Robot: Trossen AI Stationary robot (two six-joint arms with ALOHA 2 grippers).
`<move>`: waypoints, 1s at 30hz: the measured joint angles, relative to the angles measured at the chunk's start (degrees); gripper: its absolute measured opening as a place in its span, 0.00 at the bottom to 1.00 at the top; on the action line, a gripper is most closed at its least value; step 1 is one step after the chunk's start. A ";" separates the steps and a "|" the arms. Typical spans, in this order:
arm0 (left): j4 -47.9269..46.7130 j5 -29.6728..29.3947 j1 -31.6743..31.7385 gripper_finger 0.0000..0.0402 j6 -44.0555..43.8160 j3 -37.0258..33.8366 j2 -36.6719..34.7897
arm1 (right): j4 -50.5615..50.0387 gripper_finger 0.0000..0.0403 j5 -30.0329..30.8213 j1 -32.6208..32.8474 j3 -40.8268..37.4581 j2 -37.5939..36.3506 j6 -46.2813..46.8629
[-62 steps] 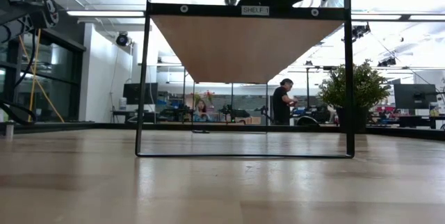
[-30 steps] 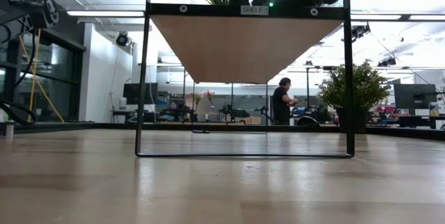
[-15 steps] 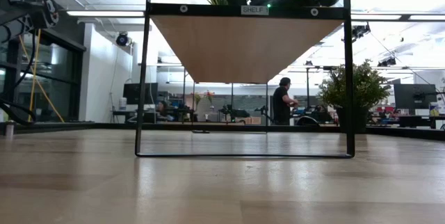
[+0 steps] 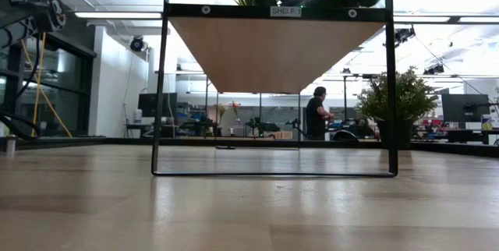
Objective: Pick and place flowers into a vace then onto a shelf
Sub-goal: Put the right transparent vase with the flowers on the shelf
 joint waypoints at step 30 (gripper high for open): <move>0.02 0.00 0.01 0.58 0.00 0.00 0.00 | -0.58 0.51 -0.24 0.05 -0.11 0.02 0.80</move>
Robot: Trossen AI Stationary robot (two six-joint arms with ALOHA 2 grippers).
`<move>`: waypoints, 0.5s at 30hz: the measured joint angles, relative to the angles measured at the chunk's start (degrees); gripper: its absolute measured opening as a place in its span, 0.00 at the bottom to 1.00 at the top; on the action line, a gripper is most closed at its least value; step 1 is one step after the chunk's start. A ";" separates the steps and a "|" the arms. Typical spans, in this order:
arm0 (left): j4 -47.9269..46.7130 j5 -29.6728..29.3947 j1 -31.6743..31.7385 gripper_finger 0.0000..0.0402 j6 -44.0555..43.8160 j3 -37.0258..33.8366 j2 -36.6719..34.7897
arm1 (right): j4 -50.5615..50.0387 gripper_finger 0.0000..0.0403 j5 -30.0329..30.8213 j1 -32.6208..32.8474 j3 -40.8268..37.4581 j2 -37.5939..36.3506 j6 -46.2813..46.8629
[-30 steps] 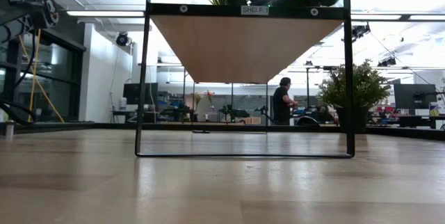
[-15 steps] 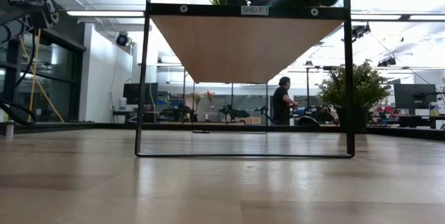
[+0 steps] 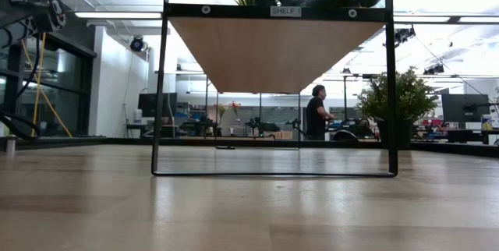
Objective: Pick and place flowers into a vace then onto a shelf
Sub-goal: Put the right transparent vase with the flowers on the shelf
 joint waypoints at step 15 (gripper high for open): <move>0.00 0.00 0.00 0.58 -0.02 0.00 0.00 | -0.50 0.57 -2.28 0.01 -0.08 0.11 1.56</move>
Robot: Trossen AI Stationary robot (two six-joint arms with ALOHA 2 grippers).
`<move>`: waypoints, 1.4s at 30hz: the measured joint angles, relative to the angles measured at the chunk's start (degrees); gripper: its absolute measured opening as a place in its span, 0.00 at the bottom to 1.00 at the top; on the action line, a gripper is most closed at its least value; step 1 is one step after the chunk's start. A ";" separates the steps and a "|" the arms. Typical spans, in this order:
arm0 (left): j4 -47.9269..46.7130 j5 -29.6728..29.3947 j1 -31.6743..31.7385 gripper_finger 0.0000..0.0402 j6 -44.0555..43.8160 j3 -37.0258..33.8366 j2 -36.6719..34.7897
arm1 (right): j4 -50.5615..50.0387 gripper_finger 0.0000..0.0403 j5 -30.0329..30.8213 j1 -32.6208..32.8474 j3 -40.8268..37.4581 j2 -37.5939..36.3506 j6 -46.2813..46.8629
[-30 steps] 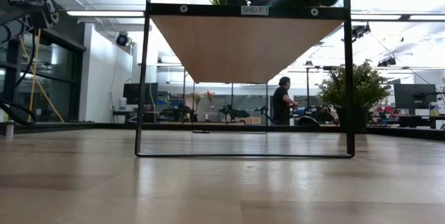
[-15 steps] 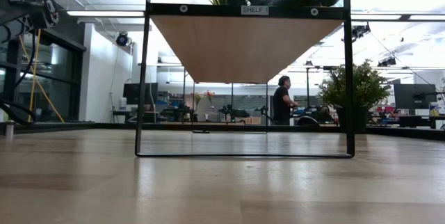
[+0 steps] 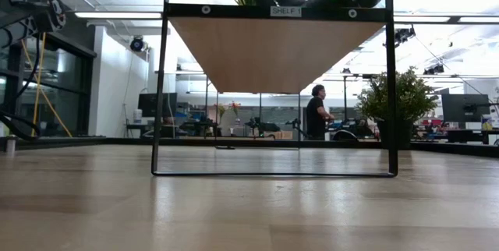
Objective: Pick and place flowers into a vace then onto a shelf
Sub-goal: Put the right transparent vase with the flowers on the shelf, then put the transparent vase with the flowers on the shelf
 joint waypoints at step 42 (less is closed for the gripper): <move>-0.02 0.00 -0.01 0.58 0.02 0.00 0.00 | -0.86 0.77 -0.26 0.04 0.08 -0.02 -1.51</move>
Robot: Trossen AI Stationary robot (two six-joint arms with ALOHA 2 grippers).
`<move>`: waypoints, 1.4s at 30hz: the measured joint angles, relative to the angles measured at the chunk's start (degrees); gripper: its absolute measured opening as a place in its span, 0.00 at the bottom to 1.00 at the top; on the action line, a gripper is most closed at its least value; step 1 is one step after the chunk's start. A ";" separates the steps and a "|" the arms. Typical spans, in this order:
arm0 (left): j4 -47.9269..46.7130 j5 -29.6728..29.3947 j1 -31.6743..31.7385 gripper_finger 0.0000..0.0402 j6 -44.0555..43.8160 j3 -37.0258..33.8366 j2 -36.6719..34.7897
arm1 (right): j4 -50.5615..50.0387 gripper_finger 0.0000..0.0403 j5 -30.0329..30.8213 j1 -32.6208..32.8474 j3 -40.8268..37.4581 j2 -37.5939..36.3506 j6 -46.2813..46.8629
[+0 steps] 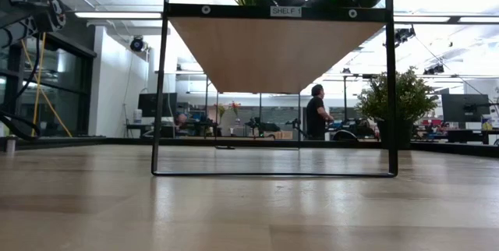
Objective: Pick and place flowers into a vace then onto a shelf
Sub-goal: Put the transparent vase with the flowers on the shelf
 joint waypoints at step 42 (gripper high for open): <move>0.02 0.00 0.02 0.58 0.00 -0.02 -0.02 | -6.76 0.94 -0.01 0.00 0.13 -5.38 0.10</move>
